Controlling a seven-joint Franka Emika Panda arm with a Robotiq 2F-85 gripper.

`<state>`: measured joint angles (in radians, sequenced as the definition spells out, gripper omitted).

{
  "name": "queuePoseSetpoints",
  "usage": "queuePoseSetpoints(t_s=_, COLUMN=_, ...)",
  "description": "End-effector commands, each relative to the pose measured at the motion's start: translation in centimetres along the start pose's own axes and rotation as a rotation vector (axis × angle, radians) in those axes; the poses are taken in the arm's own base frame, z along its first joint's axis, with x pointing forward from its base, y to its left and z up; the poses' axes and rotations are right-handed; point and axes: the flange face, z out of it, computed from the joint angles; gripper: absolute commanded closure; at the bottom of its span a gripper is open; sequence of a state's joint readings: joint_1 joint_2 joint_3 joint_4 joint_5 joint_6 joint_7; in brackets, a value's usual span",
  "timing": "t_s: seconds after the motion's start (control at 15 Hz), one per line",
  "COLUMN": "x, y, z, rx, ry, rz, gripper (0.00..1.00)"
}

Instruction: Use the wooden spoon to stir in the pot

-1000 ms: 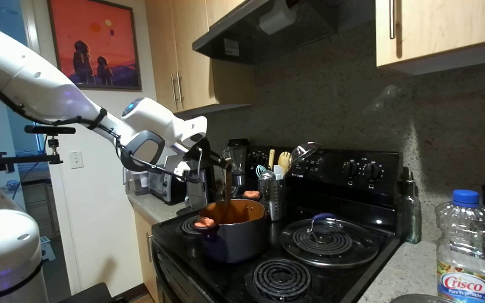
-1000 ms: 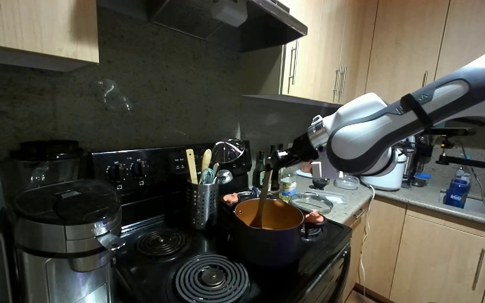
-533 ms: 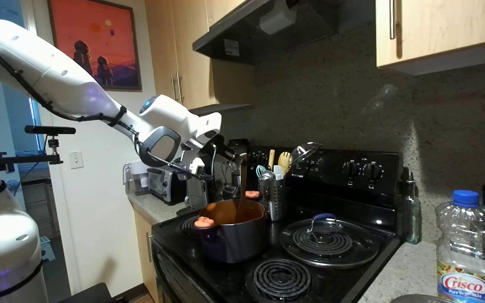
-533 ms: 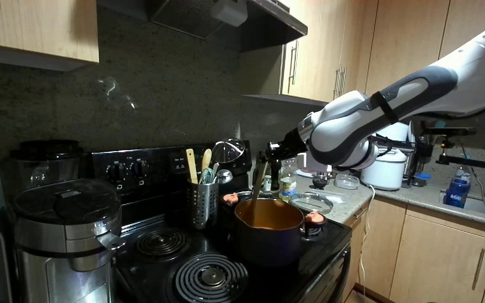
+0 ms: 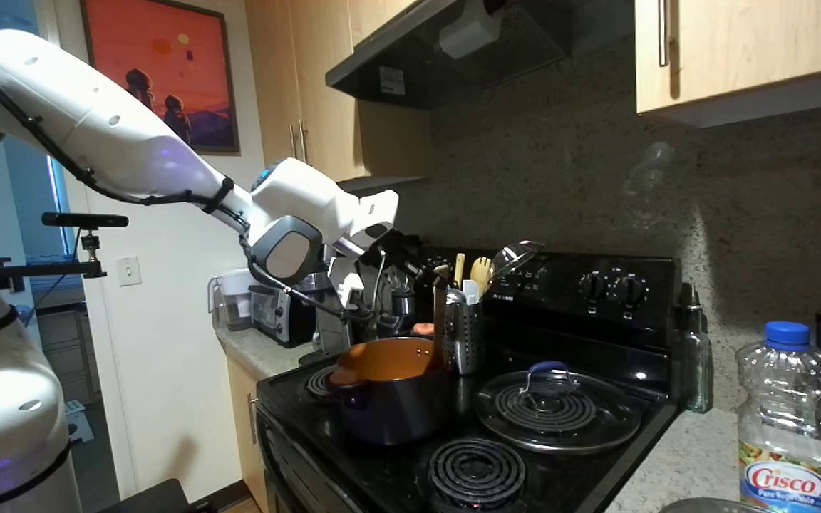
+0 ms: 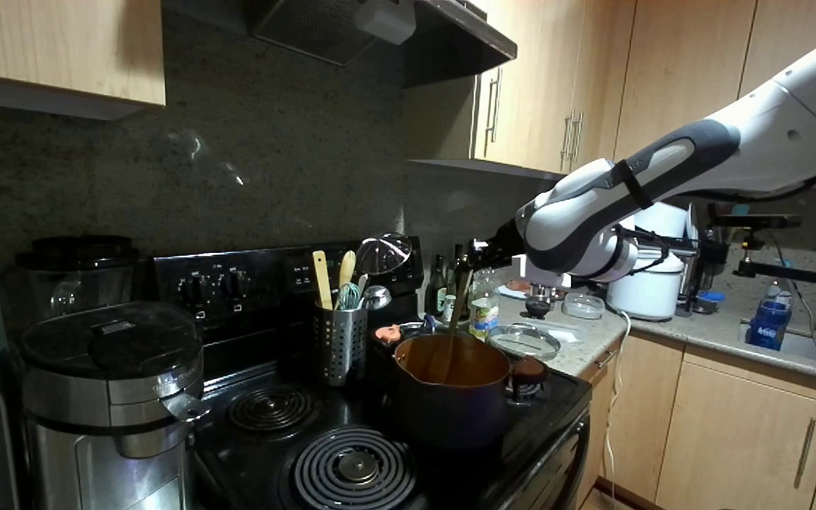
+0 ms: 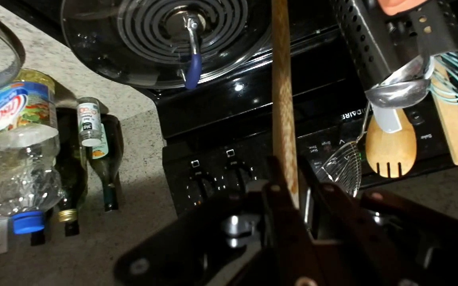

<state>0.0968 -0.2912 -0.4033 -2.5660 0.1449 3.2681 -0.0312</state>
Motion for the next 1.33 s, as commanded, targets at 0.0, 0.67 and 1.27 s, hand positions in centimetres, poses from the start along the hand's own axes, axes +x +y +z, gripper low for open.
queuePoseSetpoints(t_s=0.0, x=0.1, y=0.4, z=-2.6, rx=0.032, ry=0.029, rz=0.026, gripper=0.94)
queuePoseSetpoints(t_s=0.67, x=-1.9, y=-1.1, z=-6.8, rx=0.12, ry=0.013, rz=0.035, gripper=0.61)
queuePoseSetpoints(t_s=1.27, x=-2.4, y=-1.1, z=-5.8, rx=0.11, ry=-0.022, rz=0.024, gripper=0.2)
